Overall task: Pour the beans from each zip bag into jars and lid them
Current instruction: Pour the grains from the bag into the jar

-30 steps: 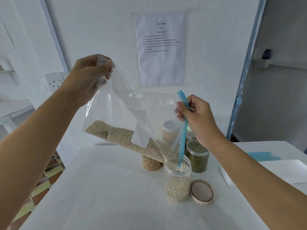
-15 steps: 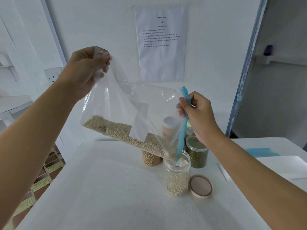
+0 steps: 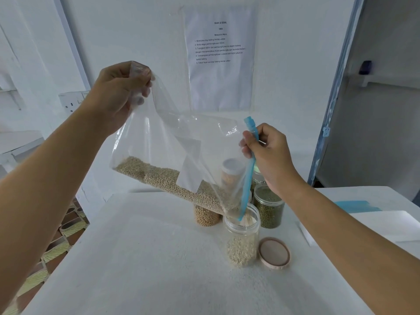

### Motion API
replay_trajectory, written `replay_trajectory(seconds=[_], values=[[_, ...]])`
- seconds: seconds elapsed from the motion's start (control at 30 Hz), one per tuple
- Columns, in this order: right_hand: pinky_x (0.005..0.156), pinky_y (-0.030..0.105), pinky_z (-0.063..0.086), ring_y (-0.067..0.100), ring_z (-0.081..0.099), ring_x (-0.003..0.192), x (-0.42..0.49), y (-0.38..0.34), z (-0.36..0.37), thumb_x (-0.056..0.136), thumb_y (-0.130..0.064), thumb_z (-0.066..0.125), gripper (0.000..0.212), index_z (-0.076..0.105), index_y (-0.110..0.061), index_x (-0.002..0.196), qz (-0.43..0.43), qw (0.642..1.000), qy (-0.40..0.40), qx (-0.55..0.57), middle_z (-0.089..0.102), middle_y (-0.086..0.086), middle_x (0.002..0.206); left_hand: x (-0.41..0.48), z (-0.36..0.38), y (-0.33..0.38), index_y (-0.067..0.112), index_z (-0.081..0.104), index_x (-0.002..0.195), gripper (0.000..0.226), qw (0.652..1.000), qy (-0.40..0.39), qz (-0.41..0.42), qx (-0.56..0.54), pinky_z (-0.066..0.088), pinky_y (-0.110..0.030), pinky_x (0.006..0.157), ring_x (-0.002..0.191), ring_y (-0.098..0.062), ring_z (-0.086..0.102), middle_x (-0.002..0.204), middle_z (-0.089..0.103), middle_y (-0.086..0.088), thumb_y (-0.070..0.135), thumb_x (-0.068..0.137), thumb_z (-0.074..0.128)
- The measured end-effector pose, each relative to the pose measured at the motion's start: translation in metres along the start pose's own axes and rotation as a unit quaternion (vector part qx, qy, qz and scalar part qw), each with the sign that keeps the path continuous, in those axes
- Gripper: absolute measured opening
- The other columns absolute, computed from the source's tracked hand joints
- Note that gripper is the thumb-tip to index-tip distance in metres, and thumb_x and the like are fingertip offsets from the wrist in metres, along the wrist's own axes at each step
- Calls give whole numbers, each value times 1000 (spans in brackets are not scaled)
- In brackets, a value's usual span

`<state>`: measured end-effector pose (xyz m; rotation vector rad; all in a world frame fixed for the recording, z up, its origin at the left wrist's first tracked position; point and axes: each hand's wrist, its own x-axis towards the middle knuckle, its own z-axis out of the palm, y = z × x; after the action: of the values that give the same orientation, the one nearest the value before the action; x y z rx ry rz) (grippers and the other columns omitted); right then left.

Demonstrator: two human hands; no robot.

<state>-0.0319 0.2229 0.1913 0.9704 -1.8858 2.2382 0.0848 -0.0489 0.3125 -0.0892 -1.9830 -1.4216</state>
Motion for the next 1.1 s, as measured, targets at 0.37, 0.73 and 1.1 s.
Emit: replay_trajectory(seconds=[0.37,0.73,1.1], values=[[63,22,48,9,57,57,2,-1,2,102,-7,59,26,53,-10,77,5,1000,-12,-5,65,-5,66,0,0,2,17,66,80,20,1000,-6,1,-12,33,-28,65,68,-11,51,79,63,4,11,99,62],[65,22,49,8,59,61,0,0,1,102,-10,59,18,56,-5,85,1,1000,-12,0,66,-4,68,-1,0,5,20,67,76,27,1000,-5,-3,-13,32,-27,65,70,-12,51,84,62,1,8,100,61],[66,22,49,8,58,60,0,-1,1,102,-12,59,19,55,-6,84,-4,1000,-7,-5,67,-4,70,0,-3,8,17,68,83,19,1000,1,5,4,34,-26,64,70,-13,51,79,62,3,11,100,61]])
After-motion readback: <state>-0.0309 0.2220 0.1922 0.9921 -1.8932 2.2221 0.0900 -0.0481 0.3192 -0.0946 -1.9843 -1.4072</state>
